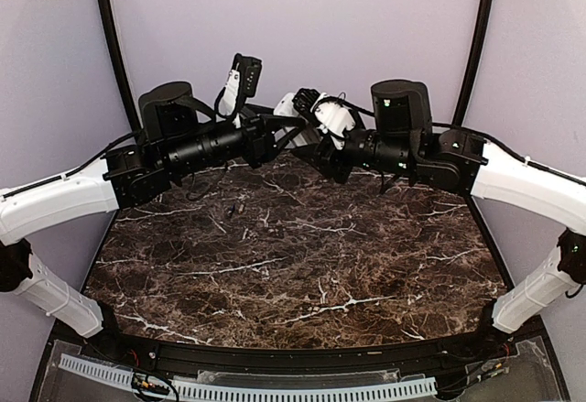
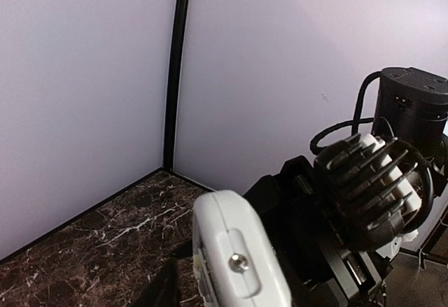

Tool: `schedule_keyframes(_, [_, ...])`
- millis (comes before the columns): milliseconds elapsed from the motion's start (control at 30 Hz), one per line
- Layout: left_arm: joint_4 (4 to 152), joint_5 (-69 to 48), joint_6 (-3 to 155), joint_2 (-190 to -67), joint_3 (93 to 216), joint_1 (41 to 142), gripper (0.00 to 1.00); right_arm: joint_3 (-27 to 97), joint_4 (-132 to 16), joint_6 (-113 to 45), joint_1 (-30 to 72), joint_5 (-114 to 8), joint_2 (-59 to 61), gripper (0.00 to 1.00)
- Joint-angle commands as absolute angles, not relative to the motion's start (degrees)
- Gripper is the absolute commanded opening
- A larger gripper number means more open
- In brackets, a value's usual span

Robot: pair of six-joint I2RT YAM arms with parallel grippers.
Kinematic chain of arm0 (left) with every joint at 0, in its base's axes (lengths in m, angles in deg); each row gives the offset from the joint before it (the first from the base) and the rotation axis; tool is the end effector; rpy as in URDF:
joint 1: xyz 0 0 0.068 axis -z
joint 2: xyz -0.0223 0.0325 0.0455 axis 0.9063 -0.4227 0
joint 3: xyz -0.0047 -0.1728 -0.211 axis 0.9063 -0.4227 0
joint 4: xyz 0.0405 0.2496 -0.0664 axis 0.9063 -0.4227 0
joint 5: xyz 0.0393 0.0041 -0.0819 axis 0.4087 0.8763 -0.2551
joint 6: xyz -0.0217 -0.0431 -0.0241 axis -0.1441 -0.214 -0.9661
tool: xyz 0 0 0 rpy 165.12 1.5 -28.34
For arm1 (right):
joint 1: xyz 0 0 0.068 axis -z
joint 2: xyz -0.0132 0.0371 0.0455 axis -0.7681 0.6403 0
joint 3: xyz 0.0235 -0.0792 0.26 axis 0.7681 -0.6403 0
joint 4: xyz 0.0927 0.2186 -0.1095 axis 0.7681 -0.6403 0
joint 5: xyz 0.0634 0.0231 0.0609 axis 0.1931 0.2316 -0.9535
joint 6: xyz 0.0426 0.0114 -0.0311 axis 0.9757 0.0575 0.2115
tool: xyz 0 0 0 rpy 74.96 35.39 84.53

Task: Load the batteries into the remote control
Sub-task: Pass from the right arm to the left

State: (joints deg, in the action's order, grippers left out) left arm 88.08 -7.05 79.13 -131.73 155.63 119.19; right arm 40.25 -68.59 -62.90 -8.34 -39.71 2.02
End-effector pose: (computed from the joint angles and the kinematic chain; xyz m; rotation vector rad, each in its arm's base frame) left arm 0.1885 -0.2662 0.4240 0.6593 1.3654 -0.9415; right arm 0.1787 0.2851 0.4053 -1.1119 1.4261 0.3667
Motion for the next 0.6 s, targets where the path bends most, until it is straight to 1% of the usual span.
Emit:
schedule_keyframes(0, [88.5, -6.4, 78.7, -131.2, 157.1, 119.2, 0.32, 40.4, -64.9, -62.7, -9.0, -39.4, 1.4, 0.00])
schedule_keyframes(33, [88.5, -6.7, 78.5, -131.2, 157.0, 119.2, 0.25, 40.2, -64.5, -62.7, -9.0, -39.5, 1.1, 0.00])
schedule_keyframes(67, [88.7, -6.8, 78.0, -131.0, 156.9, 119.2, 0.22, 40.1, -64.3, -62.6, -9.0, -39.5, 1.0, 0.00])
schedule_keyframes(100, [88.8, -7.2, 77.8, -130.9, 156.8, 119.2, 0.17, 40.0, -64.1, -62.6, -9.0, -39.6, 0.8, 0.00])
schedule_keyframes(133, [89.2, -7.8, 77.2, -130.7, 156.7, 119.2, 0.14, 39.9, -63.9, -62.6, -9.0, -39.6, 0.5, 0.00])
schedule_keyframes(167, [89.5, -8.2, 76.6, -130.5, 156.5, 119.2, 0.08, 39.9, -63.7, -62.5, -9.0, -39.6, 0.3, 0.00])
schedule_keyframes(200, [90.1, -8.8, 76.3, -130.3, 156.4, 119.1, 0.05, 39.7, -63.3, -62.5, -9.0, -39.7, 0.0, 0.00])
schedule_keyframes(233, [90.4, -9.0, 75.8, -130.1, 156.3, 119.1, 0.01, 39.4, -62.9, -62.5, -9.0, -39.7, -0.2, 0.02])
schedule_keyframes(267, [90.8, -9.4, 75.5, -130.0, 156.3, 119.1, 0.00, 39.0, -62.1, -62.5, -9.0, -39.7, -0.6, 0.12])
schedule_keyframes(300, [91.0, -9.5, 75.2, -129.8, 156.2, 119.2, 0.00, 38.4, -61.3, -62.5, -9.0, -39.8, -1.0, 0.28])
schedule_keyframes(367, [92.0, -10.0, 74.7, -129.3, 155.9, 119.2, 0.00, 36.8, -58.7, -62.5, -9.0, -39.9, -2.2, 0.66])
schedule_keyframes(400, [92.4, -10.2, 74.5, -129.1, 155.7, 119.2, 0.00, 35.6, -57.6, -62.5, -9.0, -40.3, -3.0, 0.79])
schedule_keyframes(433, [93.4, -10.3, 74.0, -128.6, 155.3, 119.2, 0.00, 34.2, -55.4, -62.7, -8.9, -40.7, -4.0, 0.87])
schedule_keyframes(467, [93.9, -10.6, 73.7, -128.3, 155.1, 119.2, 0.00, 32.1, -52.8, -63.2, -9.0, -41.3, -5.1, 0.94])
schedule_keyframes(500, [95.4, -10.9, 72.9, -127.7, 154.6, 119.1, 0.00, 29.9, -50.1, -63.9, -9.0, -41.8, -6.1, 0.97])
schedule_keyframes(567, [97.9, -12.1, 71.1, -127.0, 153.7, 119.1, 0.00, 25.6, -44.1, -65.4, -8.8, -43.1, -8.6, 0.99])
